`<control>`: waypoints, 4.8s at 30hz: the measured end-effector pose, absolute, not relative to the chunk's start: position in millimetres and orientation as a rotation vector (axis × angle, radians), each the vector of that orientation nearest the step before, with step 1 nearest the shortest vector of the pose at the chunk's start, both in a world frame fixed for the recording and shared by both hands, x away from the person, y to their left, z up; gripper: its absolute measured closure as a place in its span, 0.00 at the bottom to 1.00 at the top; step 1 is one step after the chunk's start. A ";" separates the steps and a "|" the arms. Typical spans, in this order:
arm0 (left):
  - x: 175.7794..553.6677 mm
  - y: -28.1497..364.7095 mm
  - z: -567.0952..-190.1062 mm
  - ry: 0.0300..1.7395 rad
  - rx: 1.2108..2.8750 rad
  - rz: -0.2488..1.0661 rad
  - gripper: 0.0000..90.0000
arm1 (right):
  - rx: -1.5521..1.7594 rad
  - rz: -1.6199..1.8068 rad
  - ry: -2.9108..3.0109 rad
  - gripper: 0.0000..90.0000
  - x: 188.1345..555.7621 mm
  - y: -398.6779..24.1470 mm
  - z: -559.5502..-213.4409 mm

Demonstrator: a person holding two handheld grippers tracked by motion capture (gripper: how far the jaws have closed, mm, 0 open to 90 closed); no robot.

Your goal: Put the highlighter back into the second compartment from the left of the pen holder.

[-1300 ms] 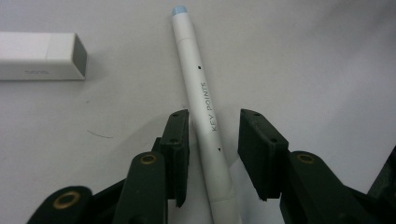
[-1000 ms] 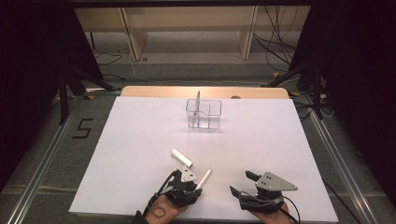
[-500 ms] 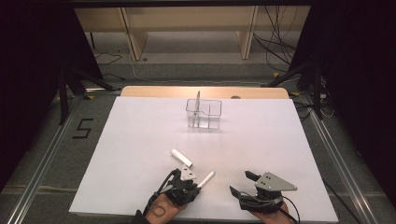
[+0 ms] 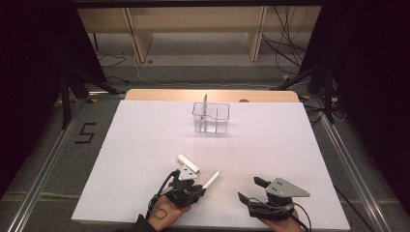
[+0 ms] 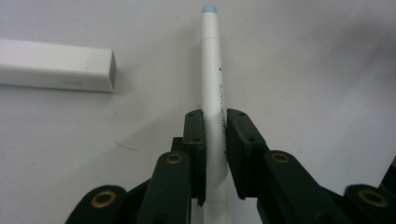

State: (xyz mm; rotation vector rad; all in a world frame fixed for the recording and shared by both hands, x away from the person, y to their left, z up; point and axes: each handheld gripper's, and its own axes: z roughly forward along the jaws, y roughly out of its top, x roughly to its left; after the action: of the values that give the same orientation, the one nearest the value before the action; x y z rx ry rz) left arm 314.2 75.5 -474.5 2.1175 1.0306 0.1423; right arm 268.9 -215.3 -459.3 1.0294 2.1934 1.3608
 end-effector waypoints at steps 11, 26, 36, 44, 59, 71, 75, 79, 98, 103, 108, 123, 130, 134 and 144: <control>311.8 80.1 -467.7 0.985 1.998 0.132 0.87 | 1.104 1.483 2.198 0.28 272.6 -210.3 -454.4; 308.6 84.3 -462.9 0.919 1.897 0.181 0.86 | 1.315 1.664 2.194 0.30 297.5 -199.8 -451.2; 304.9 85.4 -459.2 0.877 1.865 0.206 0.86 | 1.381 1.746 2.209 0.33 316.5 -182.7 -452.4; 301.8 84.8 -456.8 0.851 1.844 0.225 0.87 | 1.448 1.857 2.211 0.37 327.4 -176.0 -455.1; 295.5 81.3 -454.4 0.803 1.818 0.229 0.86 | 1.500 1.963 2.209 0.52 335.4 -169.3 -457.9; 293.0 81.1 -452.8 0.771 1.807 0.239 0.86 | 1.515 2.065 2.221 0.68 339.0 -167.0 -460.1; 292.4 80.8 -452.5 0.762 1.804 0.240 0.86 | 1.524 2.088 2.223 0.71 339.3 -166.3 -460.5; 292.1 80.6 -452.5 0.760 1.801 0.241 0.86 | 1.529 2.098 2.218 0.74 339.6 -165.7 -461.1; 290.5 79.4 -450.2 0.713 1.795 0.205 0.65 | 1.486 2.205 2.190 0.88 335.5 -166.4 -453.8; 293.0 79.0 -450.3 0.730 1.837 0.178 0.48 | 1.434 2.135 2.176 0.88 334.8 -168.5 -449.0; 296.6 85.8 -447.1 0.727 1.843 0.205 0.40 | 1.404 2.089 2.145 0.88 336.2 -174.4 -444.8; 308.9 110.1 -448.2 0.777 1.837 0.237 0.27 | 1.311 1.952 2.052 0.88 348.2 -186.8 -419.3; 312.8 122.2 -449.4 0.817 1.815 0.263 0.26 | 1.296 1.926 1.998 0.88 362.1 -192.3 -404.7; 313.5 127.6 -448.9 0.823 1.805 0.280 0.25 | 1.297 1.915 1.973 0.88 370.7 -194.1 -397.9; 315.9 142.2 -449.9 0.831 1.819 0.373 0.25 | 1.289 1.846 1.952 0.88 392.8 -187.9 -386.5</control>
State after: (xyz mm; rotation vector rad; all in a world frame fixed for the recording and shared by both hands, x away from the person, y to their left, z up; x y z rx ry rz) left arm 315.9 142.2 -449.9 1.8187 0.8311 0.3733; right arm 392.8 -187.9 -386.5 1.2891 1.9524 1.8461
